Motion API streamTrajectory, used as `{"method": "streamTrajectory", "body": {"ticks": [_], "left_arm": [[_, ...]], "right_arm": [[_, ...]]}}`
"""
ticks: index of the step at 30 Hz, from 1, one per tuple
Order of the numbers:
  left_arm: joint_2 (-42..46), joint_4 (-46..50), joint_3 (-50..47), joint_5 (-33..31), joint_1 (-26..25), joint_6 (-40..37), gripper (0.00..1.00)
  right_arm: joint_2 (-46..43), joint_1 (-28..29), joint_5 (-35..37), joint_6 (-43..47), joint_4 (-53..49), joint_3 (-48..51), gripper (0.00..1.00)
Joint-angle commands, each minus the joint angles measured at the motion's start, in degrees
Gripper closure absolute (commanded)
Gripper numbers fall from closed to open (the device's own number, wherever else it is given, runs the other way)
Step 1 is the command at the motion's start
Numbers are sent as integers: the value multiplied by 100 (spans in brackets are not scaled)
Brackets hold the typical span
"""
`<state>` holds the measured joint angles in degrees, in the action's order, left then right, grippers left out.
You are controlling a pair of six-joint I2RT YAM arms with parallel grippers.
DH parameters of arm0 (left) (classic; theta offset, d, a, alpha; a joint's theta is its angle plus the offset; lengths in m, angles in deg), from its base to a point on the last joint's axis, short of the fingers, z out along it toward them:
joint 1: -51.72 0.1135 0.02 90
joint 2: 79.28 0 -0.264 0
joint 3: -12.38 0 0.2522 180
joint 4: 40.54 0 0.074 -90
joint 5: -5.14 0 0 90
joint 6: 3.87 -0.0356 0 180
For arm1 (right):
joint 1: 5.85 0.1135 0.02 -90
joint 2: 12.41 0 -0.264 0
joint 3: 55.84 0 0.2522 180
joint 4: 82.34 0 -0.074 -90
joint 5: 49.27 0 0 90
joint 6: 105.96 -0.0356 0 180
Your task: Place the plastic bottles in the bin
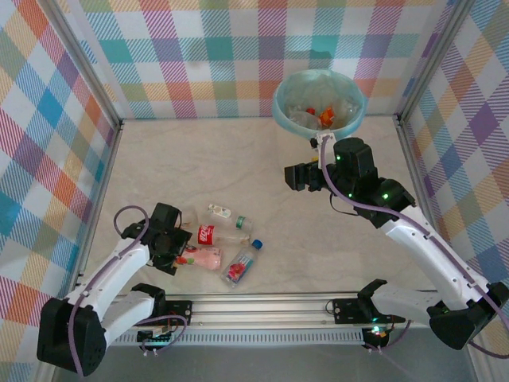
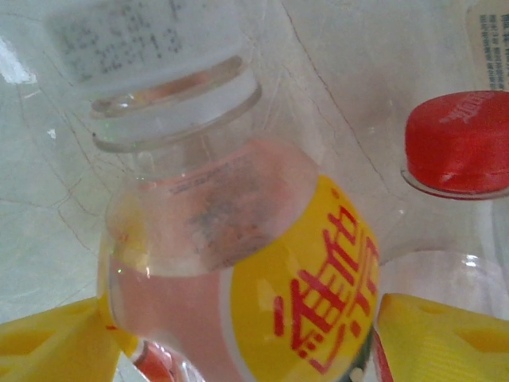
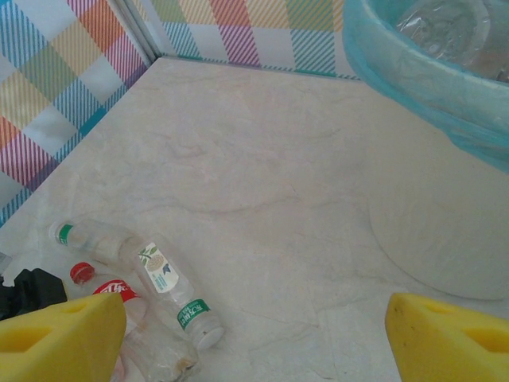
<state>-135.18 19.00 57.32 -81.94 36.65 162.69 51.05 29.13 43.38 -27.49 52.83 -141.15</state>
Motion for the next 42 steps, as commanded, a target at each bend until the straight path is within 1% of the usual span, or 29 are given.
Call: {"method": "streamTrajectory", "body": {"ticks": [1, 5, 8, 10, 12, 17, 21, 24, 26, 28, 29, 31, 33, 37, 39, 40, 42], "left_arm": [[-98, -148, -86, 86, 66, -150, 20], [-123, -122, -114, 42, 98, -202, 25], [-83, -44, -116, 36, 152, -235, 31], [48, 80, -74, -21, 188, -255, 36], [245, 227, -35, -121, 206, -254, 39], [850, 810, 147, -422, 232, -186, 40], [1360, 1416, 666, -956, 233, -304, 39], [1653, 1646, 1433, -1613, 233, -895, 40], [1656, 1685, 2025, -1966, 233, -1400, 40], [1519, 1666, 2647, -2201, 233, -1959, 41], [1407, 1541, 2956, -2208, 232, -2345, 41], [1153, 1208, 3482, -2000, 224, -3127, 41], [918, 672, 3892, -1506, 178, -3969, 41], [711, -442, 4178, -414, -60, -5068, 43], [575, -866, 4264, 37, -297, -5549, 44], [497, -959, 4348, 146, -444, -5764, 44], [270, -1061, 4525, 286, -915, -6313, 44]], "right_arm": [[52, 35, 127, 164, 84, 54, 15], [79, 35, 148, 207, 89, 53, 14], [104, 35, 149, 229, 101, 12, 14], [114, 35, 154, 260, 109, -23, 14], [121, 34, 164, 295, 119, -52, 14], [127, 27, 157, 319, 105, -114, 14], [106, 35, 23, 253, 105, -187, 14], [79, 29, -69, 214, 135, -252, 14], [70, 26, -131, 189, 158, -315, 15], [78, 35, -205, 175, 186, -372, 15], [79, 34, -257, 152, 204, -402, 15], [79, 35, -390, 120, 249, -452, 15], [70, 31, -582, 91, 337, -479, 15], [65, 35, -1034, 17, 536, -565, 14], [78, 34, -1373, -53, 651, -639, 14], [79, 31, -1539, -81, 703, -692, 14], [87, 27, -1910, -199, 846, -788, 14]]}}
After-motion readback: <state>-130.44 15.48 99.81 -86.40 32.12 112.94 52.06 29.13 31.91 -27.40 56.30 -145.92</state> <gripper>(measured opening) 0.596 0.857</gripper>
